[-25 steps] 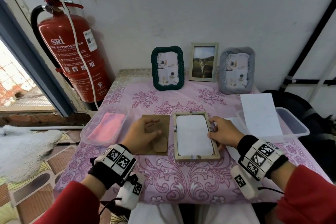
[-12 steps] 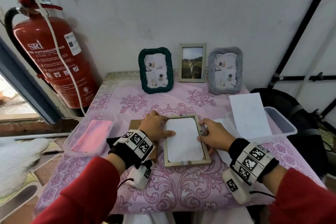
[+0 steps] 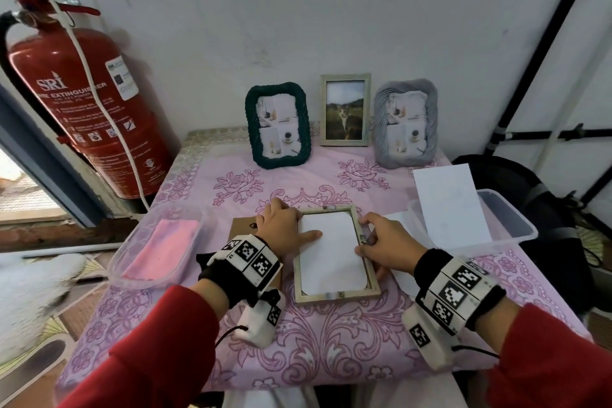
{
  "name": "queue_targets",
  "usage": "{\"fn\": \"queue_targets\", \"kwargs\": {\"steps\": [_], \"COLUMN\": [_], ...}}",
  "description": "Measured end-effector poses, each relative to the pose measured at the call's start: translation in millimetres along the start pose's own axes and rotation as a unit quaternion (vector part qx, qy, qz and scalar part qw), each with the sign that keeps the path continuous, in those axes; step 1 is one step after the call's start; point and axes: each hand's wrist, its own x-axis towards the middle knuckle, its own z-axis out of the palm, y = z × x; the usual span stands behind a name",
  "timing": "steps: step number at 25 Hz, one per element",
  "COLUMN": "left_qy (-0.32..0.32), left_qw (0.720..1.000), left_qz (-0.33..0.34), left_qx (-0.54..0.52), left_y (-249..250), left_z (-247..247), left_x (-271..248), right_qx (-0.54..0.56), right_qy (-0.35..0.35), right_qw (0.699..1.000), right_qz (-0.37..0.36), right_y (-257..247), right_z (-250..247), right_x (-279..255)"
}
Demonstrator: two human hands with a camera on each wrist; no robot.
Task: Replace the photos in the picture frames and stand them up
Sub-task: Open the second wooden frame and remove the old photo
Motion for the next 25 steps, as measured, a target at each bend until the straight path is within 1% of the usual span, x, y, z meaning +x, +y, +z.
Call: {"fn": "queue_targets", "kwargs": {"steps": [2,4,6,8,10,12,14,15,17,20,22,23,25], "left_qy": [0.024,0.045,0.038,0.005,-0.048,-0.105,-0.134,-0.135,-0.114,-0.079,-0.061,-0.050,-0.024], "left_qw": [0.996,0.982,0.952,0.923,0.904,0.886,0.875,0.867,0.857,0.861,0.858,0.854,0.849], "left_qz": [-0.019,0.002,0.039,0.063,0.075,0.073,0.062,0.054,0.039,0.034,0.039,0.043,0.051], "left_qx": [-0.088,-0.183,-0.301,-0.380,-0.419,-0.445,-0.462,-0.476,-0.500,-0.501,-0.509,-0.516,-0.526], "left_y": [-2,-6,-6,-6,-7,-6,-7,-9,-13,-19,-21,-22,-22], "left_z": [-1,-2,-4,-6,-7,-6,-2,0,3,1,-3,-5,-10], "left_x": [4,5,0,-7,-14,-20,-24,-25,-26,-28,-30,-31,-32], "right_qx": [0.014,0.014,0.015,0.021,0.027,0.037,0.043,0.047,0.060,0.087,0.095,0.094,0.063], "right_qy": [-0.003,0.001,0.002,-0.002,0.000,0.001,-0.002,-0.003,-0.003,-0.014,-0.014,-0.006,0.029], "right_qw": [1.000,1.000,1.000,1.000,1.000,0.999,0.999,0.999,0.998,0.996,0.995,0.996,0.997], "right_qz": [0.001,-0.003,-0.005,-0.004,-0.003,-0.003,-0.001,0.000,0.002,0.007,0.008,0.002,-0.037], "right_y": [0,0,0,0,0,0,0,-1,-1,-2,-4,-5,-8], "right_z": [0,0,0,0,-1,-2,-2,-2,-2,-3,-5,-7,-13], "right_x": [0,-1,-1,-2,-3,-4,-6,-7,-7,-10,-15,-19,-25]}}
